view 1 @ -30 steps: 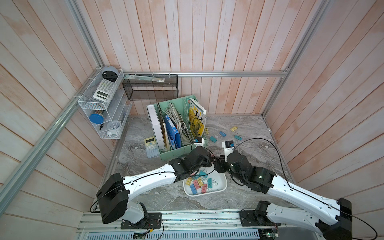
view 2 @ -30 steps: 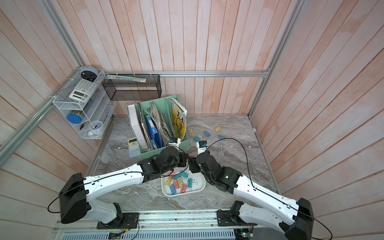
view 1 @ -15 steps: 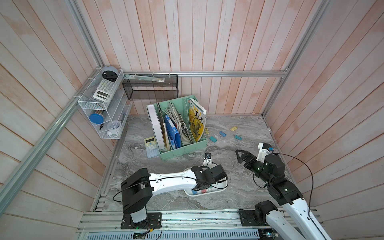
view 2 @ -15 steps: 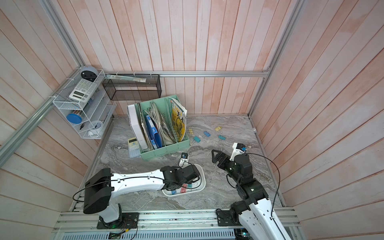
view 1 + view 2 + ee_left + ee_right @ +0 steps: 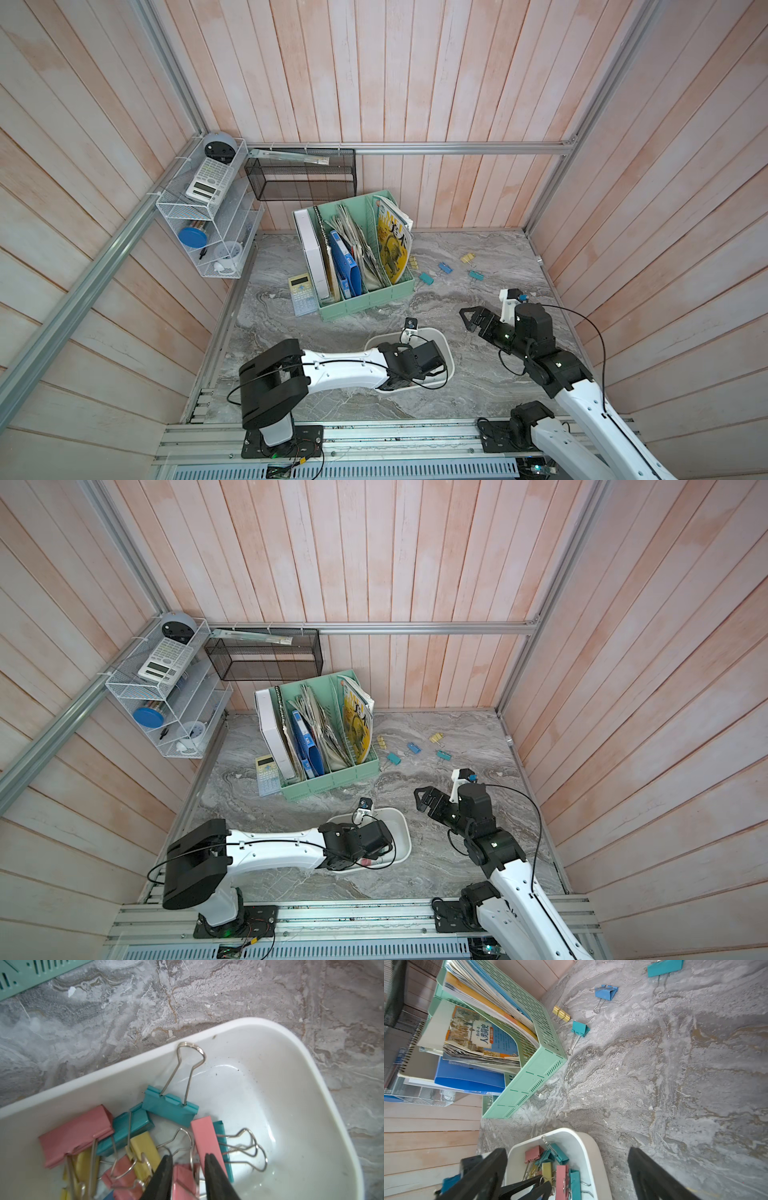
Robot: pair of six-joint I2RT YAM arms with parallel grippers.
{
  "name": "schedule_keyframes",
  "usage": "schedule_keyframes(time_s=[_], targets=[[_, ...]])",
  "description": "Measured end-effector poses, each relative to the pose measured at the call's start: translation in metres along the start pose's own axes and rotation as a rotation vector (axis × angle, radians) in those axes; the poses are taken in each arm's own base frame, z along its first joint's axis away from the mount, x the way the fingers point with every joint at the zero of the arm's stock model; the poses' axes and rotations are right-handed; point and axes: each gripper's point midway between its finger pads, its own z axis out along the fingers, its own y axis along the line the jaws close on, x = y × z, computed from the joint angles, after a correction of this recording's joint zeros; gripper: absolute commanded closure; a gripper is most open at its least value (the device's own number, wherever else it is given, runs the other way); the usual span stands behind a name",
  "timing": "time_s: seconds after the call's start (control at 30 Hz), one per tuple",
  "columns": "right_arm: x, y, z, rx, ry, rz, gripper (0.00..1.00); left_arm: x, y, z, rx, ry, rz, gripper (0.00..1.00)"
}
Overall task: Put the binder clips in the storage box
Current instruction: Place the binder clip in the storage box, then move the binder clip to the center of the board.
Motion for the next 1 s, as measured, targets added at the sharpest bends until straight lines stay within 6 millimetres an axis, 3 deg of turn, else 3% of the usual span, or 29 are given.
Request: schedule_keyframes(time_s=[0.07,0.17,0.27,0.33,0.4,0.47,0.57,0.67,0.87,1.0], targets=[[-0.008,0.005,0.007,0.024,0.017,-0.029,0.09,-0.021,0.004,-0.023,0.05,-0.053,-0.035,0.68],[-0.026,0.016,0.028,0.049,0.049,-0.085,0.15,-0.079,0.029,-0.07,0.134,-0.227,-0.147,0.67],[-0.04,0.026,0.057,0.066,0.091,-0.129,0.18,-0.135,0.087,-0.112,0.15,-0.462,-0.277,0.67],[-0.047,0.027,0.08,0.085,0.123,-0.154,0.19,-0.152,0.127,-0.124,0.109,-0.589,-0.319,0.66],[-0.054,0.027,0.108,0.111,0.16,-0.188,0.2,-0.152,0.156,-0.118,0.053,-0.65,-0.307,0.63],[-0.058,0.024,0.133,0.132,0.197,-0.23,0.2,-0.14,0.171,-0.099,0.006,-0.649,-0.251,0.53],[-0.06,0.019,0.167,0.148,0.241,-0.3,0.2,-0.109,0.178,-0.064,-0.013,-0.587,-0.133,0.36],[-0.055,0.009,0.195,0.159,0.295,-0.35,0.2,-0.091,0.177,-0.049,-0.001,-0.561,-0.053,0.2],[-0.055,-0.001,0.248,0.169,0.355,-0.396,0.21,-0.102,0.166,-0.058,0.045,-0.621,0.006,0.05],[-0.05,-0.012,0.265,0.186,0.378,-0.412,0.21,-0.105,0.164,-0.06,0.052,-0.634,0.017,0.02]])
